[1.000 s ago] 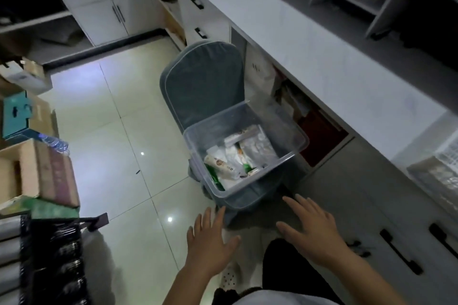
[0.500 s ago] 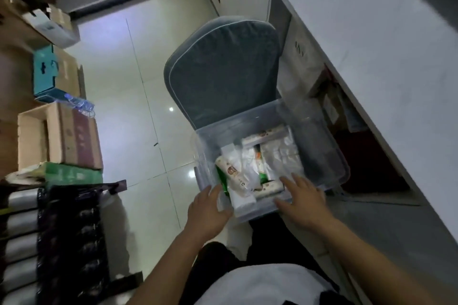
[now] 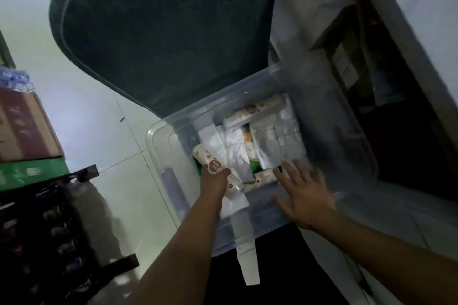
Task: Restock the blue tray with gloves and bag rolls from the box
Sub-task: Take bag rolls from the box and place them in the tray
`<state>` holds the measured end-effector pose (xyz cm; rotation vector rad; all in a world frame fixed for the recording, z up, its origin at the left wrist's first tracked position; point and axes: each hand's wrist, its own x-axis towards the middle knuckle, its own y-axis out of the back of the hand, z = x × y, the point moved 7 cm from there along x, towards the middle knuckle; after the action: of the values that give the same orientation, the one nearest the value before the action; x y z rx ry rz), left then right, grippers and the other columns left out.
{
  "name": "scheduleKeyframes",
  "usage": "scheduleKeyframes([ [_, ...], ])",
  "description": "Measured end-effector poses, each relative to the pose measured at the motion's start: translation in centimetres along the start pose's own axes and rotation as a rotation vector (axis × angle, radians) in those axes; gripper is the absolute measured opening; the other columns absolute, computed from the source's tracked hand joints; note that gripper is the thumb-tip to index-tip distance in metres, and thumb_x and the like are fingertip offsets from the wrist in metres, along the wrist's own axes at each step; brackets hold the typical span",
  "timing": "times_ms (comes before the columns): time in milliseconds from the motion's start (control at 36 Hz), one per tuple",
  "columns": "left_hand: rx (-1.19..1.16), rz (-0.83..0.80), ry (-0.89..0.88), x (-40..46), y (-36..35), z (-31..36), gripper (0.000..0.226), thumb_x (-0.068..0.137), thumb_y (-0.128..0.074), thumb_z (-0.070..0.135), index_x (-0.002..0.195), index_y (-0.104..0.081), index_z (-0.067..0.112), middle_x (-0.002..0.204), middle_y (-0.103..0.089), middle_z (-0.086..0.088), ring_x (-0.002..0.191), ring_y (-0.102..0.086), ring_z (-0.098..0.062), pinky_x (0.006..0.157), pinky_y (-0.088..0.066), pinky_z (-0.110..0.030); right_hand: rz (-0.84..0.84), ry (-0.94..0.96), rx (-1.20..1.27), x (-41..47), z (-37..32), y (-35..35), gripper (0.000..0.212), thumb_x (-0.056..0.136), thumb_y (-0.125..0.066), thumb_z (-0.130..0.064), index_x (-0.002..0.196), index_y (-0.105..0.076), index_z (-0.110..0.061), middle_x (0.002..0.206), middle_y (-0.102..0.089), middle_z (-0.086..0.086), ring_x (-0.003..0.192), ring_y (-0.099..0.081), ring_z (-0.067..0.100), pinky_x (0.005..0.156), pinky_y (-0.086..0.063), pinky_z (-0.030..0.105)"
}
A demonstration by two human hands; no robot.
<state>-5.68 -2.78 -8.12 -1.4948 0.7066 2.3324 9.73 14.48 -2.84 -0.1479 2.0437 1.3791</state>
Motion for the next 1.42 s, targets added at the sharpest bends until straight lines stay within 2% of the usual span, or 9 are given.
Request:
scheduleKeyframes([
  [167,-0.364,0.05,0.296,4.2,-0.6,-1.9,0.047,0.092,-0.065,0.011,0.136,-0.049,0.004,0.127,-0.061,-0.02,0.111,-0.061,-0.039,0.092,-0.051,-0.052,0.162,0.023,-0.04,0.4,0.1,-0.1,0.066,0.087,-0.04,-0.059,0.136,-0.06,-0.019,0.146,-0.053,0.01,0.134,-0.049,0.034,0.101,-0.038,0.062],
  [333,-0.336,-0.001,0.381,5.2,-0.9,-1.9,0.045,0.091,-0.067,0.006,0.132,-0.052,0.001,0.126,-0.061,-0.021,0.105,-0.061,-0.038,0.071,-0.049,-0.055,0.226,0.04,-0.031,0.5,0.2,-0.6,0.065,0.085,-0.044,-0.057,0.136,-0.058,-0.019,0.145,-0.054,0.009,0.133,-0.049,0.034,0.102,-0.033,0.058],
  [583,-0.255,-0.135,0.254,1.3,0.7,0.1,0.05,0.091,-0.066,0.008,0.137,-0.048,0.012,0.129,-0.061,-0.014,0.113,-0.06,-0.035,0.08,-0.052,-0.052,-0.022,-0.045,0.019,0.6,0.3,-0.4,0.071,0.089,-0.035,-0.064,0.148,-0.042,-0.026,0.157,-0.039,0.004,0.144,-0.035,0.028,0.111,-0.026,0.055],
  [694,-0.193,-0.254,0.119,-3.3,1.6,2.6,0.064,0.085,-0.072,0.005,0.141,-0.046,0.019,0.124,-0.065,-0.01,0.11,-0.064,-0.03,0.087,-0.055,-0.053,-0.002,-0.114,0.525,1.0,-1.2,3.0,0.07,0.087,-0.067,-0.051,0.147,-0.045,-0.024,0.153,-0.043,0.006,0.139,-0.042,0.024,0.114,-0.031,0.039],
  [806,-0.094,-0.354,-0.071,-8.0,2.3,5.5,0.058,0.08,-0.078,0.004,0.125,-0.059,0.035,0.108,-0.073,0.001,0.095,-0.072,-0.019,0.07,-0.061,-0.04,0.037,-0.297,1.269,0.7,-3.8,7.4,0.056,0.078,-0.082,-0.027,0.13,-0.061,-0.031,0.124,-0.065,0.0,0.104,-0.064,0.007,0.079,-0.05,0.013],
  [972,0.039,-0.447,-0.308,-14.1,0.9,8.5,0.059,0.07,-0.082,0.017,0.117,-0.062,0.047,0.109,-0.072,0.001,0.096,-0.073,-0.018,0.073,-0.059,-0.032,0.073,-0.298,1.569,-0.4,-6.9,11.7,0.05,0.077,-0.082,-0.011,0.117,-0.065,-0.036,0.104,-0.074,0.005,0.097,-0.072,0.023,0.082,-0.061,0.041],
  [1083,0.122,-0.59,-0.364,-16.0,-1.2,9.0,0.068,0.069,-0.078,0.016,0.13,-0.057,0.041,0.119,-0.069,-0.001,0.107,-0.069,-0.02,0.085,-0.059,-0.039,0.235,-0.291,1.459,-1.5,-5.7,12.9,0.056,0.073,-0.084,-0.007,0.116,-0.066,-0.038,0.098,-0.075,0.0,0.093,-0.071,0.019,0.082,-0.06,0.045],
  [1194,0.172,-0.737,-0.185,-15.8,-3.1,8.5,0.051,0.08,-0.065,0.013,0.111,-0.067,0.052,0.118,-0.071,0.009,0.108,-0.067,-0.011,0.085,-0.053,-0.029,0.293,-0.329,1.186,-3.4,-2.3,12.9,0.063,0.072,-0.085,-0.022,0.127,-0.06,-0.039,0.11,-0.07,-0.01,0.099,-0.066,0.008,0.088,-0.056,0.039],
  [1417,0.911,-0.281,-0.366,-4.7,-4.2,9.2,0.064,0.088,-0.066,0.022,0.147,-0.043,0.023,0.147,-0.046,-0.011,0.128,-0.049,-0.029,0.107,-0.042,-0.038,0.348,-0.503,0.512,-8.6,2.8,10.3,0.07,0.084,-0.07,-0.038,0.148,-0.041,-0.037,0.117,-0.058,0.002,0.102,-0.06,0.027,0.069,-0.048,0.037],
])
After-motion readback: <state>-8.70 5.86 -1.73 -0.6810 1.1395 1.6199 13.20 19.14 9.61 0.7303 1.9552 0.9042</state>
